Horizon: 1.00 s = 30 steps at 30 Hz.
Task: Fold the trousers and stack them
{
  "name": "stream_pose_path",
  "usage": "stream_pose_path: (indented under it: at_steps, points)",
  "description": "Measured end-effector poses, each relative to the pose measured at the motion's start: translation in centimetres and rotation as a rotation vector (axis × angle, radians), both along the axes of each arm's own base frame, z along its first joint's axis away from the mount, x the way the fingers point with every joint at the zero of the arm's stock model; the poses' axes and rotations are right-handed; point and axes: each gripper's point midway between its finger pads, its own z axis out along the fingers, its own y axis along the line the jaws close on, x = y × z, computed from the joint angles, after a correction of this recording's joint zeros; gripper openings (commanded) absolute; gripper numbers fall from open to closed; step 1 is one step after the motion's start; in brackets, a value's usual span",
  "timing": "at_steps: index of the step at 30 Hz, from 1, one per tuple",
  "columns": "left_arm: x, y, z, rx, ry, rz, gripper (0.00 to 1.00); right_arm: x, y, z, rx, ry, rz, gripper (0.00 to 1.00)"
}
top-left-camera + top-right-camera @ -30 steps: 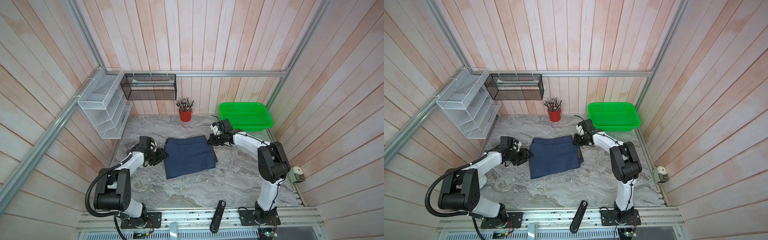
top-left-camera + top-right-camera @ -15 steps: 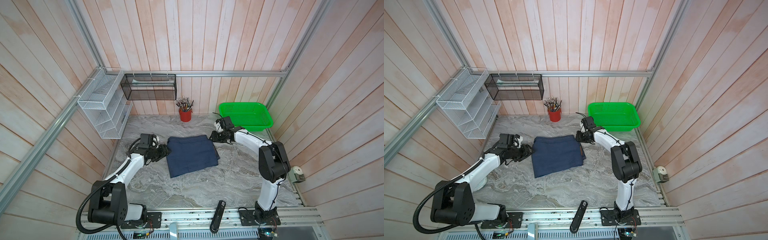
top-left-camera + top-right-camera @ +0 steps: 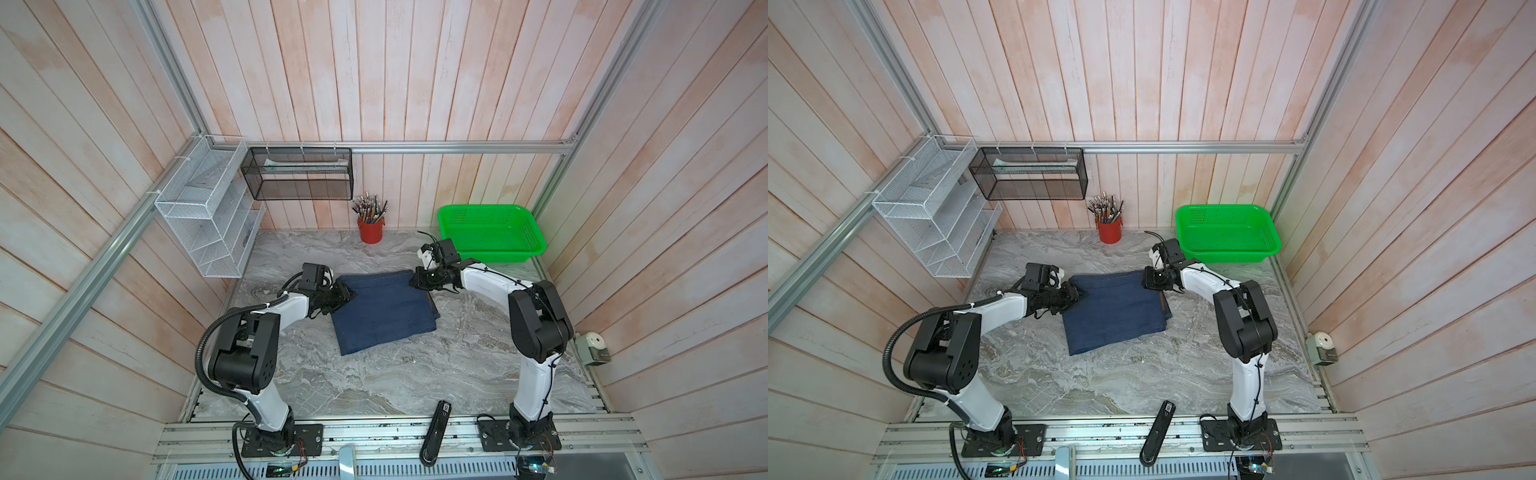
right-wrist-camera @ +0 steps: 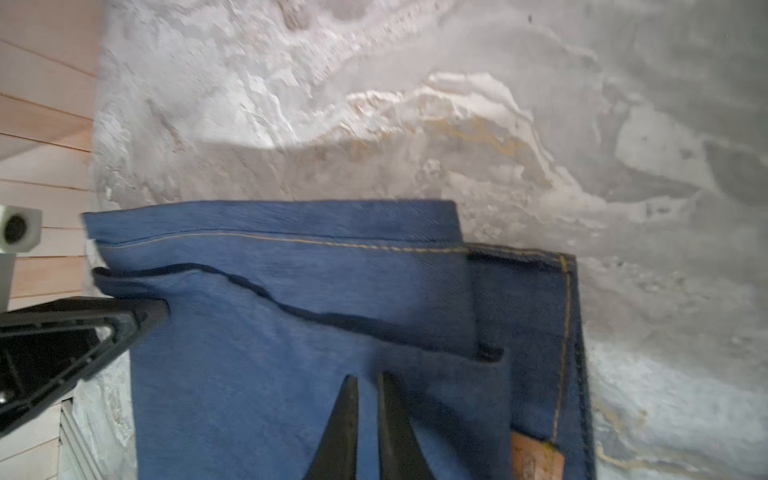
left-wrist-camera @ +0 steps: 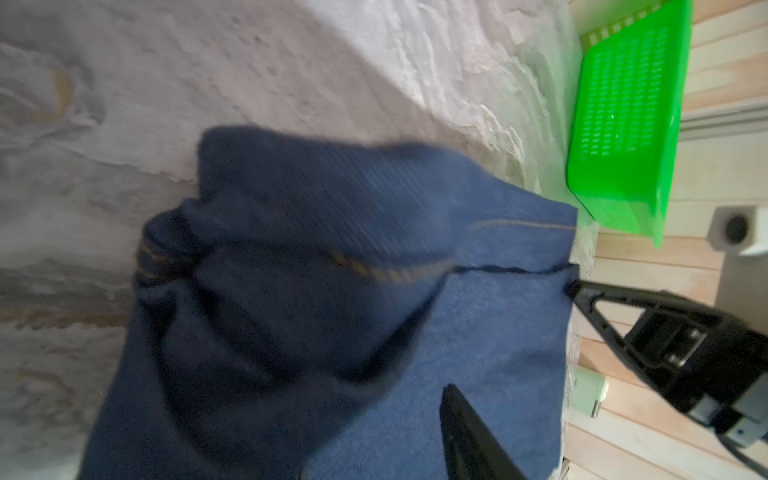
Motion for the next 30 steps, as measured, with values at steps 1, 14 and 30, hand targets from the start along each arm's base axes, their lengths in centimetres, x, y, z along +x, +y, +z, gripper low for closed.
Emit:
stream_pose_path:
  at_steps: [1,14,30]
  points:
    - [0.2,0.4,-0.5,0.0,0.01,0.013,0.51,-0.2,-0.3,-0.9,-0.01,0.02,-0.004,0.12]
    - [0.1,-1.9,3.6,0.102,-0.062,-0.045,0.69,-0.3,-1.3,-0.2,-0.03,0.0,-0.008,0.32]
    - [-5.9,-14.1,-1.0,0.458,0.112,-0.083,0.72,1.9,-7.3,14.8,-0.012,-0.334,-0.213,0.34]
